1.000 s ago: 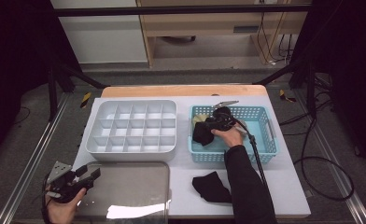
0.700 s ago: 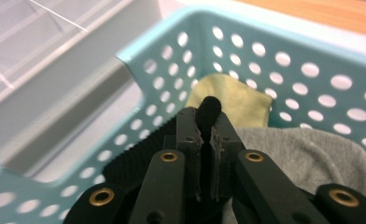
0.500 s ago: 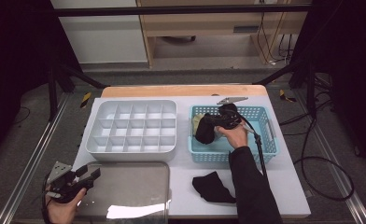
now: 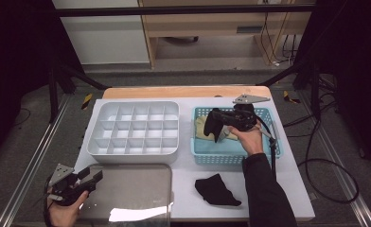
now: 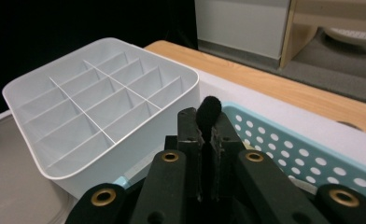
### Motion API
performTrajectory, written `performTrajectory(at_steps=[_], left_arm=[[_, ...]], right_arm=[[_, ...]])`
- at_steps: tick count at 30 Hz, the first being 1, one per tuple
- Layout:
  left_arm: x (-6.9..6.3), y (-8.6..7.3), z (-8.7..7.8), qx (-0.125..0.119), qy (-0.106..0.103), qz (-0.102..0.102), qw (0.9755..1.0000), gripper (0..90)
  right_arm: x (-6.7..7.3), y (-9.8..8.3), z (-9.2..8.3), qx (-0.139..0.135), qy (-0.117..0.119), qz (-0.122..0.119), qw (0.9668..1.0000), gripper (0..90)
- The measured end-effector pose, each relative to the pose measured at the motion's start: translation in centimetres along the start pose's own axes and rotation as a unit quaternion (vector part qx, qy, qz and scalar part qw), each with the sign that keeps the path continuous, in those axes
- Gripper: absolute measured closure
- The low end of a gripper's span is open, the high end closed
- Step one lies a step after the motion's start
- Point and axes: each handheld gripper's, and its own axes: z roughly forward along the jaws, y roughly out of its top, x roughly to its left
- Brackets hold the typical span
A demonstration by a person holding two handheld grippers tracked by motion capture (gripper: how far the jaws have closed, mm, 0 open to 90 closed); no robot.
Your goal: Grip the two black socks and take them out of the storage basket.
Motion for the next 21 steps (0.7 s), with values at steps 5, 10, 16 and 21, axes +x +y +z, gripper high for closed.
performTrajectory(at_steps=[5, 10, 16, 21], left_arm=[[-0.1, 0.0, 0.0, -0.001, -0.002, 0.000, 1.0000, 41.8], [-0.2, 0.0, 0.0, 0.000, -0.003, 0.000, 1.0000, 41.8], [-0.2, 0.1, -0.1, -0.002, -0.004, 0.000, 1.0000, 41.8], [-0.4, 0.1, -0.2, -0.002, -0.005, 0.004, 1.0000, 41.9]], right_arm=[[0.6, 0.6, -1.7, -0.018, 0.001, -0.006, 0.9998, 85.1], [1.2, 1.0, -3.2, -0.035, 0.003, -0.012, 0.9993, 85.1], [2.1, 1.5, -5.1, -0.053, 0.011, -0.021, 0.9983, 85.0], [3.3, 1.7, -7.1, -0.064, 0.022, -0.031, 0.9973, 84.8]])
